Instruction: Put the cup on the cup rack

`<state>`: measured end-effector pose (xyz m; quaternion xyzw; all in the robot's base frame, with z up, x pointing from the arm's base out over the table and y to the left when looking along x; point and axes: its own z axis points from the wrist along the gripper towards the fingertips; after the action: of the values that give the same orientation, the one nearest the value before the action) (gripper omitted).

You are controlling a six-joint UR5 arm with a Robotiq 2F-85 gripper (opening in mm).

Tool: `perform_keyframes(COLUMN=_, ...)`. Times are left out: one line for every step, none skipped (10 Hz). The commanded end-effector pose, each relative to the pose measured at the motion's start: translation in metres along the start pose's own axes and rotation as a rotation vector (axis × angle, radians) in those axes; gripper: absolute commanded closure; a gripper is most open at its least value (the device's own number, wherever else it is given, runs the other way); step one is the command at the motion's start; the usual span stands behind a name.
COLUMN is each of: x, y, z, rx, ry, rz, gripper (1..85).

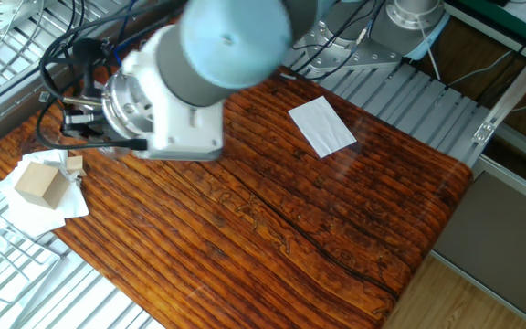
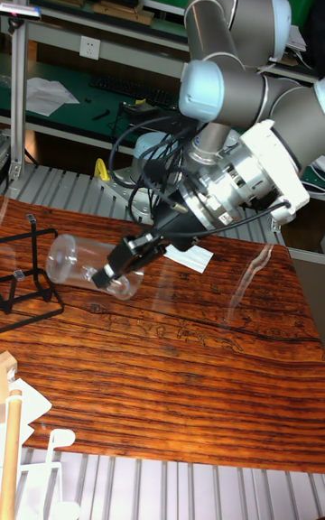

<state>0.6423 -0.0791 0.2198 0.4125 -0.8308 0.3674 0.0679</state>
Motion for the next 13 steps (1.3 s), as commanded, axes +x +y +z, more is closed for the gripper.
perform_keyframes(x=0.012, y=0.001, z=-0.006, rx=0.061, ry=0.047, rz=-0.026, gripper=84.7)
perform_keyframes(x=0.014, y=0.006, z=-0.008, rx=0.073, ry=0.06, rz=-0.025, gripper=84.7)
perform_keyframes(x=0.016, y=0.009, z=-0.01, rx=0.092, ry=0.079, rz=-0.031, gripper=84.7)
perform_keyframes(x=0.018, y=0.009, z=-0.013, rx=0.128, ry=0.101, rz=-0.036, gripper=84.7)
perform_keyframes(x=0.02, y=0.006, z=-0.014, rx=0.152, ry=0.116, rz=-0.047, gripper=84.7)
perform_keyframes(x=0.021, y=0.004, z=-0.013, rx=0.157, ry=0.119, rz=-0.045, gripper=84.7)
perform_keyframes(x=0.022, y=0.0, z=-0.011, rx=0.171, ry=0.122, rz=-0.041, gripper=84.7)
perform_keyframes(x=0.021, y=0.0, z=-0.008, rx=0.172, ry=0.117, rz=-0.036, gripper=84.7)
perform_keyframes(x=0.02, y=0.0, z=-0.006, rx=0.171, ry=0.114, rz=-0.034, gripper=84.7)
perform_keyframes(x=0.021, y=-0.001, z=-0.006, rx=0.173, ry=0.116, rz=-0.032, gripper=84.7)
perform_keyframes(x=0.021, y=-0.003, z=-0.007, rx=0.183, ry=0.119, rz=-0.034, gripper=84.7)
perform_keyframes(x=0.023, y=-0.006, z=-0.008, rx=0.195, ry=0.126, rz=-0.035, gripper=84.7)
perform_keyframes(x=0.023, y=-0.007, z=-0.007, rx=0.197, ry=0.128, rz=-0.037, gripper=84.7)
